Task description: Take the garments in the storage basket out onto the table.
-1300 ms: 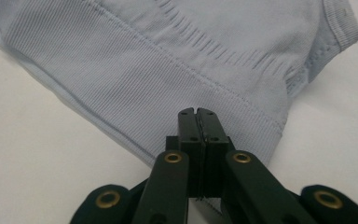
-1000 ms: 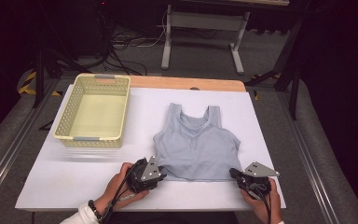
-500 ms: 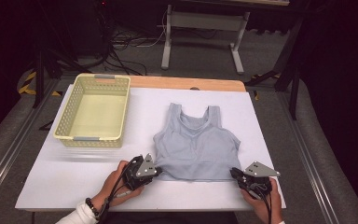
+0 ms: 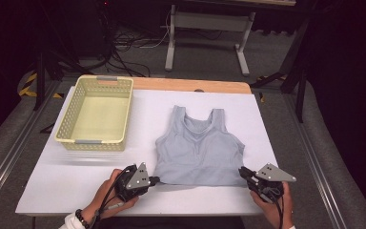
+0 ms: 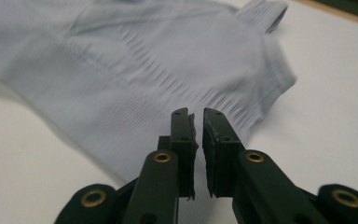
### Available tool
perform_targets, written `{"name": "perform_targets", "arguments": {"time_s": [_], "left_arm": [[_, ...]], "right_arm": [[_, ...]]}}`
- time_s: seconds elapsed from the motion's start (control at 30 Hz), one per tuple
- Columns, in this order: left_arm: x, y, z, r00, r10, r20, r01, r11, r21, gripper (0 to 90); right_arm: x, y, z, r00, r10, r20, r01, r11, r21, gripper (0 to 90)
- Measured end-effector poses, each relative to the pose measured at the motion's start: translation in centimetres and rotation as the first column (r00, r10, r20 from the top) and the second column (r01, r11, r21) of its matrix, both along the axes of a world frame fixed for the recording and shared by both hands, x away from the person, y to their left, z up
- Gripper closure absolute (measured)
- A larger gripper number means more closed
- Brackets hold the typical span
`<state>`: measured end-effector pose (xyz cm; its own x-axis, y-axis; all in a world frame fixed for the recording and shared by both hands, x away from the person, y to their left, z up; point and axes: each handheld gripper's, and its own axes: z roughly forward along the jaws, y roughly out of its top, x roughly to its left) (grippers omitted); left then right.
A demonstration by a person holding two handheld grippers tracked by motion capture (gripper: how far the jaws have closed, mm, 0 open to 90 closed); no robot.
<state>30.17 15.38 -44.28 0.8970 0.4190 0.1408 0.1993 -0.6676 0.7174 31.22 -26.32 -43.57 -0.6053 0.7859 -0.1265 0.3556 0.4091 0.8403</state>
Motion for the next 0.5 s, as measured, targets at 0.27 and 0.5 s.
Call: {"name": "perform_targets", "arguments": {"time_s": [0.27, 0.5], "left_arm": [[0.0, 0.7, -1.2, 0.9994, 0.011, -0.033, -0.010, 0.9989, 0.045, 89.5], [0.2, 0.7, -1.5, 0.9990, 0.012, -0.043, -0.011, 0.9998, 0.019, 89.3]], "right_arm": [[4.5, 0.3, 1.4, 0.9973, -0.057, 0.046, 0.057, 0.998, 0.010, 78.6], [9.8, 1.4, 0.8, 0.9955, -0.094, 0.012, 0.093, 0.995, 0.018, 67.0]]}}
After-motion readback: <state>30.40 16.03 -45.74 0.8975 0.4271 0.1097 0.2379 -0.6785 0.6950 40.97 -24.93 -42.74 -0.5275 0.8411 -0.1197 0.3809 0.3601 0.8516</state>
